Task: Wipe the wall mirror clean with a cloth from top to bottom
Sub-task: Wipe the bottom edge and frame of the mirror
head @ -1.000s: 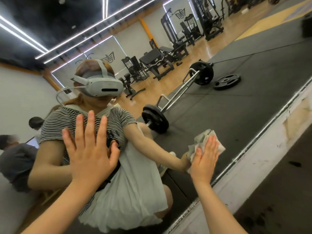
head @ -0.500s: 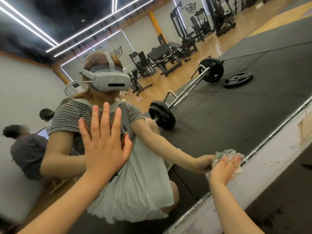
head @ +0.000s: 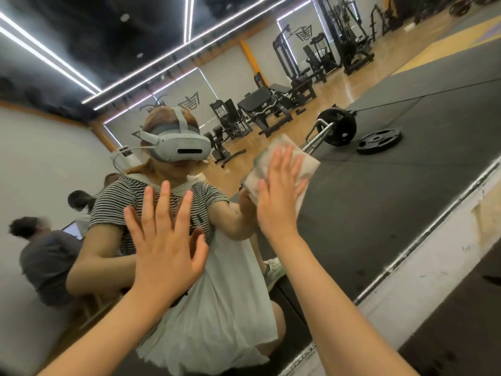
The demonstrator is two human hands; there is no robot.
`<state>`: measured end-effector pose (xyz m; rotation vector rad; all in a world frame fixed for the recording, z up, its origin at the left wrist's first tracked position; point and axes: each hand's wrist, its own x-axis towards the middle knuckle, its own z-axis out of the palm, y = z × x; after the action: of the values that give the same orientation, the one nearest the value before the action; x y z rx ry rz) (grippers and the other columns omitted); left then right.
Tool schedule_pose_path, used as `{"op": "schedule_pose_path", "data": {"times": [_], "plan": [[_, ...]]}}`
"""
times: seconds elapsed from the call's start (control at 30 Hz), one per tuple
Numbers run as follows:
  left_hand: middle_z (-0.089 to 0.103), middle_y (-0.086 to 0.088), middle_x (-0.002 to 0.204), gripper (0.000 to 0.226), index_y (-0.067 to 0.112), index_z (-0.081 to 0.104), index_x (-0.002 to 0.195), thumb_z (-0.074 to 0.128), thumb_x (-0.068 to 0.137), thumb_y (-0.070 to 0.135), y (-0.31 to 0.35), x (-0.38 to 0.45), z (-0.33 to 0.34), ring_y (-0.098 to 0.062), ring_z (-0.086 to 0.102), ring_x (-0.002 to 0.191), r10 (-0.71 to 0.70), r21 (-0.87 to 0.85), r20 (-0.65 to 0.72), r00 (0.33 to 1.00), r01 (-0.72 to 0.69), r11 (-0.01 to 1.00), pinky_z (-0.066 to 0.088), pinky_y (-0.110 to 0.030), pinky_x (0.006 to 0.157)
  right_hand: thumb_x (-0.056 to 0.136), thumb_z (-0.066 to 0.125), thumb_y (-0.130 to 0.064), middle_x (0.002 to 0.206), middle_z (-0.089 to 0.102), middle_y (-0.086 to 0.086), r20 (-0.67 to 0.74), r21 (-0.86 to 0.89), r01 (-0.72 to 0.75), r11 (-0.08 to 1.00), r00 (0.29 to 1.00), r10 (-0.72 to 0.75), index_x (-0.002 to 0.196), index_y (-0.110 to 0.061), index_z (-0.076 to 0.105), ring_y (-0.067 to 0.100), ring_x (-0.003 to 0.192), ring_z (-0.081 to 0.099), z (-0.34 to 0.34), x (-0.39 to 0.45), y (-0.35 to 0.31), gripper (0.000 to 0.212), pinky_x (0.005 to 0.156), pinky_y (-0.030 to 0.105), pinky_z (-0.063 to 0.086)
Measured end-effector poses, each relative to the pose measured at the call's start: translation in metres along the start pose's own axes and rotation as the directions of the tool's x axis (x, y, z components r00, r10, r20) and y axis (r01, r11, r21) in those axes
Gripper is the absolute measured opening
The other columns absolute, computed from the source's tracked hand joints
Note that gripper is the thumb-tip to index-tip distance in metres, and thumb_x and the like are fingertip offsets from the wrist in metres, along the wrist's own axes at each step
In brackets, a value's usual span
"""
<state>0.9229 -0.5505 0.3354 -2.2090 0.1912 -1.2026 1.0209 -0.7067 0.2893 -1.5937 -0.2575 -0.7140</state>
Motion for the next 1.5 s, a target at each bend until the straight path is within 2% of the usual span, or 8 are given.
{"op": "schedule_pose_path", "data": {"times": [0.1,0.2,0.3,0.6,0.87,1.07,1.2,1.5], "plan": [[0.041,-0.020,0.146,0.068,0.005,0.043,0.141,0.042,0.081,0.038,0.006,0.016,-0.015,-0.036,0.033,0.133,0.081,-0.006,0.001,0.997,-0.081,0.997,0.022,-0.061,0.108,0.098,0.020,-0.023,0.148,-0.029,-0.010,0.111,-0.090,0.228,0.969,0.970,-0.218,0.144,-0.023,-0.015,0.006,0.135,-0.038,0.008,0.001,-0.008,0.058,0.111,0.041,-0.027],[0.045,-0.021,0.143,0.066,0.001,0.046,0.138,0.043,0.082,0.036,0.003,0.047,-0.023,-0.035,0.036,0.129,0.140,0.005,-0.032,0.990,-0.140,0.990,0.028,-0.052,0.105,0.094,0.022,-0.029,0.156,-0.010,-0.004,0.042,-0.196,0.365,0.910,0.930,-0.365,0.151,-0.018,0.000,0.004,0.141,-0.027,0.016,0.007,-0.001,0.062,0.112,0.035,-0.024],[0.042,-0.022,0.145,0.066,0.001,0.043,0.140,0.043,0.083,0.036,-0.002,0.084,-0.025,-0.035,0.032,0.134,0.202,0.012,-0.060,0.978,-0.202,0.979,0.021,-0.050,0.110,0.093,0.033,-0.028,0.157,0.008,0.000,-0.028,-0.309,0.415,0.856,0.895,-0.444,0.152,-0.017,0.017,0.010,0.146,-0.007,0.015,0.012,0.013,0.063,0.115,0.038,-0.012],[0.034,-0.021,0.152,0.069,0.004,0.038,0.145,0.034,0.088,0.043,0.026,0.196,-0.011,-0.034,0.026,0.141,0.391,0.102,-0.070,0.918,-0.383,0.918,0.009,-0.046,0.115,0.094,0.035,-0.028,0.157,0.014,-0.006,-0.102,-0.364,0.404,0.839,0.878,-0.467,0.152,-0.019,0.020,0.011,0.149,-0.007,0.000,0.020,0.049,0.061,0.117,0.041,0.006],[0.040,-0.021,0.149,0.067,0.003,0.043,0.142,0.032,0.089,0.042,0.084,0.228,-0.005,-0.035,0.033,0.139,0.597,0.117,-0.088,0.798,-0.587,0.801,0.013,-0.046,0.114,0.093,0.014,-0.045,0.157,-0.005,-0.013,-0.146,-0.211,-0.056,0.976,0.989,0.025,0.150,-0.028,0.002,-0.011,0.139,-0.022,-0.064,0.011,0.156,0.061,0.120,0.041,-0.002],[0.036,-0.017,0.152,0.067,0.012,0.038,0.148,0.025,0.092,0.047,0.091,0.222,0.019,-0.033,0.032,0.141,0.640,0.216,0.000,0.769,-0.625,0.750,0.010,-0.054,0.115,0.095,0.026,-0.035,0.159,0.011,-0.003,-0.201,-0.320,-0.017,0.947,0.978,-0.050,0.153,-0.019,0.013,-0.002,0.146,-0.009,-0.080,0.002,0.212,0.061,0.117,0.043,0.010],[0.035,-0.018,0.153,0.067,0.011,0.038,0.147,0.026,0.092,0.047,0.091,0.223,0.020,-0.034,0.030,0.142,0.646,0.211,-0.023,0.763,-0.628,0.749,0.008,-0.054,0.115,0.096,0.030,-0.034,0.156,0.023,0.003,-0.242,-0.340,0.056,0.939,0.959,-0.144,0.151,-0.018,0.021,0.002,0.148,-0.001,-0.076,0.005,0.227,0.057,0.114,0.031,0.008],[0.028,-0.021,0.155,0.068,0.010,0.033,0.150,0.024,0.094,0.048,0.093,0.223,0.017,-0.035,0.021,0.145,0.640,0.193,0.007,0.768,-0.629,0.753,0.003,-0.054,0.116,0.092,0.021,-0.048,0.162,0.013,-0.001,-0.298,-0.066,-0.355,0.933,0.899,0.321,0.155,-0.018,0.012,0.016,0.149,0.009,-0.090,-0.060,0.287,0.070,0.121,0.041,0.009]]}}
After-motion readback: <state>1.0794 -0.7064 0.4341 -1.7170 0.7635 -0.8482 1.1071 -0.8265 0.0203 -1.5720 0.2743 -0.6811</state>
